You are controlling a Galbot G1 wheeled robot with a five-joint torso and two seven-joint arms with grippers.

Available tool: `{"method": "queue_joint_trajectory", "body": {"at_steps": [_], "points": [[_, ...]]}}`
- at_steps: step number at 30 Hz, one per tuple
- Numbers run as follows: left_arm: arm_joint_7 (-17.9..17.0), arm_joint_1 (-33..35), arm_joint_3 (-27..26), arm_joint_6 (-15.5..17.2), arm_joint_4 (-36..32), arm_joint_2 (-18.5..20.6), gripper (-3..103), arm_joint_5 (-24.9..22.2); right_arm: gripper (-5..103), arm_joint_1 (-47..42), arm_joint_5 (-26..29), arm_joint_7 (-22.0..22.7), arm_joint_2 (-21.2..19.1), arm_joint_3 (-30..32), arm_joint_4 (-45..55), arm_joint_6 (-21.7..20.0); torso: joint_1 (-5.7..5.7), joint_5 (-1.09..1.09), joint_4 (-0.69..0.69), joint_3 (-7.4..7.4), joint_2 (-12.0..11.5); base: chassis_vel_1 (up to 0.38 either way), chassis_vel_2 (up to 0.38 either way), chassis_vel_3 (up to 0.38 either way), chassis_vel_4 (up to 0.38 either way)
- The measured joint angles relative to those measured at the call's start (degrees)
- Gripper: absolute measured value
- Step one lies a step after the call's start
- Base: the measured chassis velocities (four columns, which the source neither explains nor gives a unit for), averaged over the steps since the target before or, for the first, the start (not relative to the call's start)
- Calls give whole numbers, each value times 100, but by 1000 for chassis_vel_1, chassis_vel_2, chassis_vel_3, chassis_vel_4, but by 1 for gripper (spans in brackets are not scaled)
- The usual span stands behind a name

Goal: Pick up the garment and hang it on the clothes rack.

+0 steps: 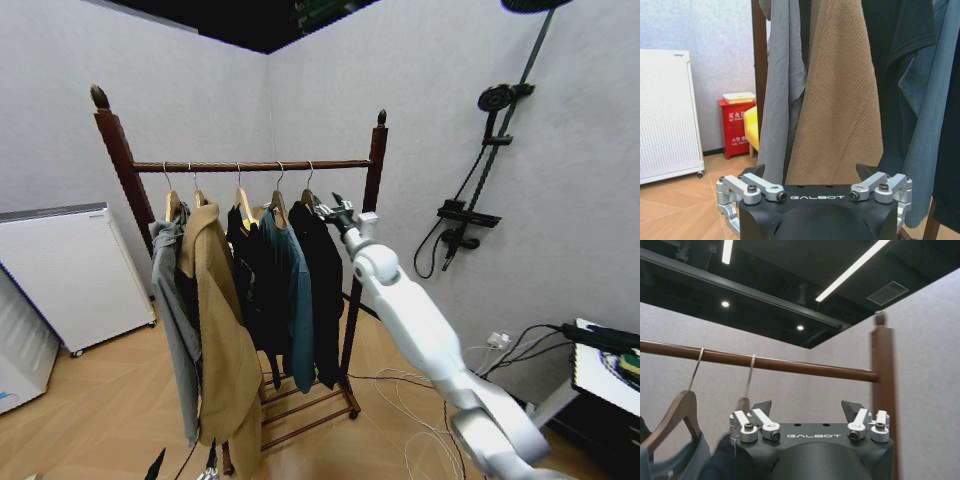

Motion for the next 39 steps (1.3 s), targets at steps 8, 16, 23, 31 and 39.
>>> {"method": "queue_joint_trajectory", "body": {"at_steps": [8,16,23,31,39], "points": [[-1,0,0,0,0,-1,100,0,100,-3528,235,421,-771,2096,2309,141,-1,-1,5,0,1,0,0,0,0],[-2,0,-2,0,0,0,100,0,100,-6990,-252,437,259,3309,3443,640,-2,-5,4,-1,2,0,0,0,0],[-2,0,-1,-1,0,-1,100,0,100,-8481,-1074,470,1197,3042,3896,1095,-1,-4,3,0,1,0,0,0,0],[-2,0,-1,-1,0,0,100,0,100,-8828,-1642,425,1471,2841,4170,1219,0,-4,5,1,0,0,0,0,0],[-2,0,-1,-1,0,0,100,0,100,-8823,-1680,385,1477,2817,4182,1219,1,-4,5,1,0,0,0,0,0]]}}
